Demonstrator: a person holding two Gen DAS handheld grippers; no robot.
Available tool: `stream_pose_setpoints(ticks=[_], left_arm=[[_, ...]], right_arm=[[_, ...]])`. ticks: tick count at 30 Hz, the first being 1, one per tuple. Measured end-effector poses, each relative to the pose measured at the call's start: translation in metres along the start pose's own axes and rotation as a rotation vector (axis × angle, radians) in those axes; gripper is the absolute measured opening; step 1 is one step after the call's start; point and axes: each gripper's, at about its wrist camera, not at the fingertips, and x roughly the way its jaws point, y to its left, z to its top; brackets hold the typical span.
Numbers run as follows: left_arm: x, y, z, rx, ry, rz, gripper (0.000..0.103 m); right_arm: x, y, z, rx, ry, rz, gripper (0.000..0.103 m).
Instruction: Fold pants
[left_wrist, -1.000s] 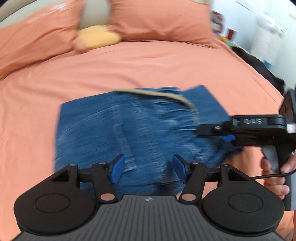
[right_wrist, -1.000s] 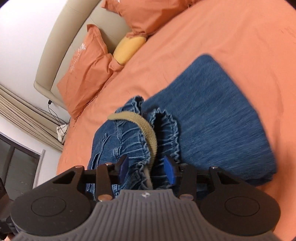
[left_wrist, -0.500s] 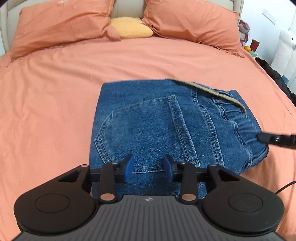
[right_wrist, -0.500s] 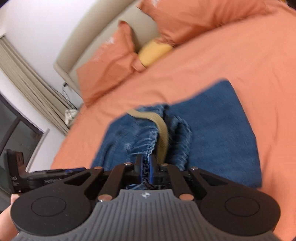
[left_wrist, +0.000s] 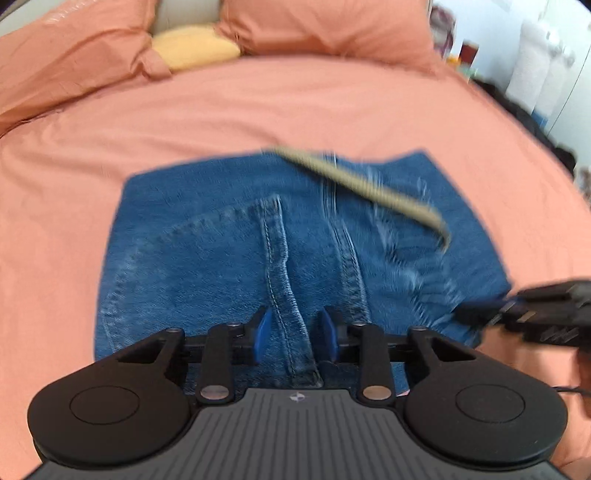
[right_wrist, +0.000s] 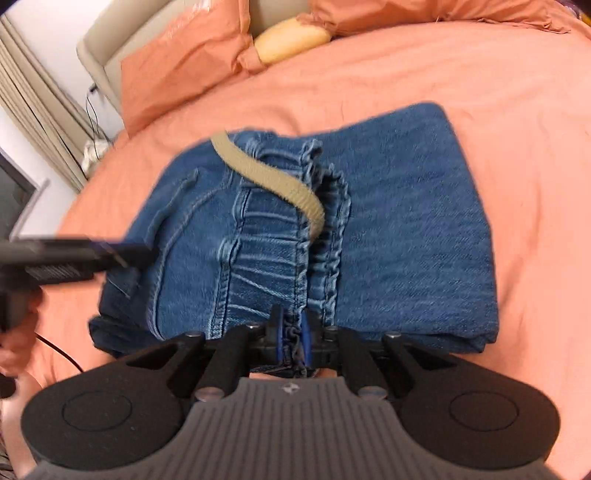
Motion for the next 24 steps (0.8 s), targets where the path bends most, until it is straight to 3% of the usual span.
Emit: stream_pose_setpoints(ticks=[3, 4, 6, 11, 17, 20, 22, 24], left_arm=[[0.02, 0.007, -0.002, -0.066, 0.079, -0.029, 0.03], [0.023, 0.01, -0.003, -0.082, 0.083, -0.037, 0.03], [0.024, 0.012, -0.004, -0.082, 0.085, -0.043, 0.03], [0.028, 0.01, -0.002, -0.047, 0.1, -0.03, 0.03], [0.03, 0.001, 0.002, 0.002, 0.109, -0.012, 0.03], [0.031, 0.002, 0.002, 0.01, 0.115, -0.01, 0.029], [0.031, 0.0, 0.004, 0.001, 0.122, -0.014, 0.029], [0.03, 0.0, 0.004, 0.005, 0.123, -0.015, 0.029]], right_arm=[[-0.013, -0.009, 0.004, 0.064, -0.088, 0.025, 0.024], [-0.015, -0.015, 0.006, 0.104, -0.119, 0.039, 0.035], [-0.014, -0.025, 0.011, 0.181, -0.167, 0.087, 0.044], [0.007, -0.039, 0.027, 0.335, -0.225, 0.186, 0.053], [0.041, -0.042, 0.033, 0.451, -0.226, 0.212, 0.051], [0.054, -0.042, 0.032, 0.492, -0.225, 0.255, 0.039], [0.06, -0.04, 0.032, 0.492, -0.225, 0.238, 0.027], [0.062, -0.039, 0.032, 0.476, -0.232, 0.229, 0.022]])
